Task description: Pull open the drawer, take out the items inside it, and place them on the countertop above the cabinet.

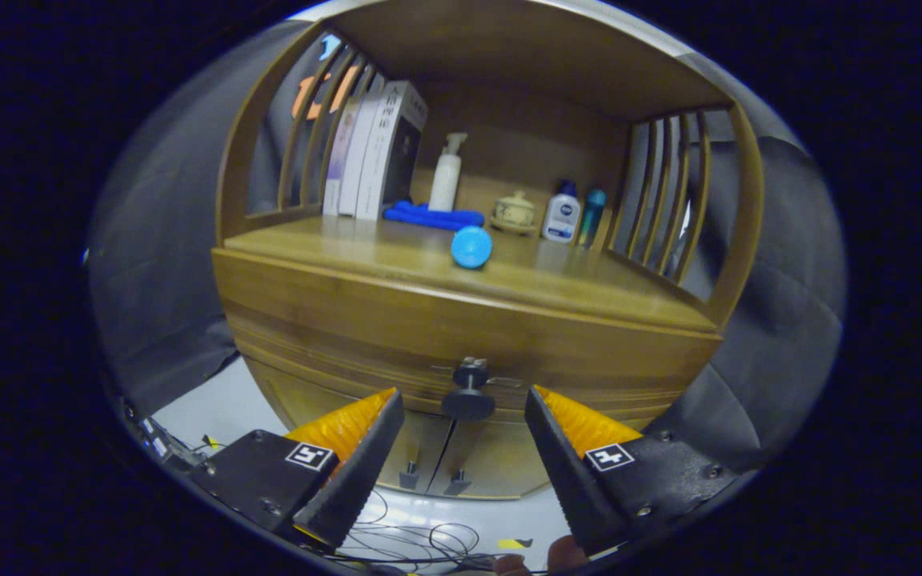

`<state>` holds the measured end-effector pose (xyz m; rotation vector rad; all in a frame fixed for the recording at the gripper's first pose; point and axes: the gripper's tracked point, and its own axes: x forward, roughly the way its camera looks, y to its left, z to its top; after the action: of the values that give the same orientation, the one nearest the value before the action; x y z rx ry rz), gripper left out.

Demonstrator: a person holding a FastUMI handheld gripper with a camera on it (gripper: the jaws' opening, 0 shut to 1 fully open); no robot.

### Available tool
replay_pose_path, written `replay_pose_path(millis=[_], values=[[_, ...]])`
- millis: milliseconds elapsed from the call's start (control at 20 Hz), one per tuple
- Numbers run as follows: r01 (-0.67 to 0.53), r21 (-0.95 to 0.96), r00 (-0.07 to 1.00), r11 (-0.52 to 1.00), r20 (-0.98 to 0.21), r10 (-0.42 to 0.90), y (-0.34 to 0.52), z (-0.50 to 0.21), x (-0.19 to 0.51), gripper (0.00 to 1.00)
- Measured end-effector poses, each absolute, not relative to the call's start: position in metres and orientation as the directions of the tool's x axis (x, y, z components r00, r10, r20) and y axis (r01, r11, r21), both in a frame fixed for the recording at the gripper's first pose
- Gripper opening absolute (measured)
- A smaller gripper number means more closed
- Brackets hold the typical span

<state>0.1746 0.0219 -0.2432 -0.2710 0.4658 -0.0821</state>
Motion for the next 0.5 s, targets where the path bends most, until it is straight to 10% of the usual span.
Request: replay_pose_path(millis=[500], values=[[-0.115,-0.224,0.969,0.968,-0.238,0.060,0.041,-0.100,0.064,0.99]])
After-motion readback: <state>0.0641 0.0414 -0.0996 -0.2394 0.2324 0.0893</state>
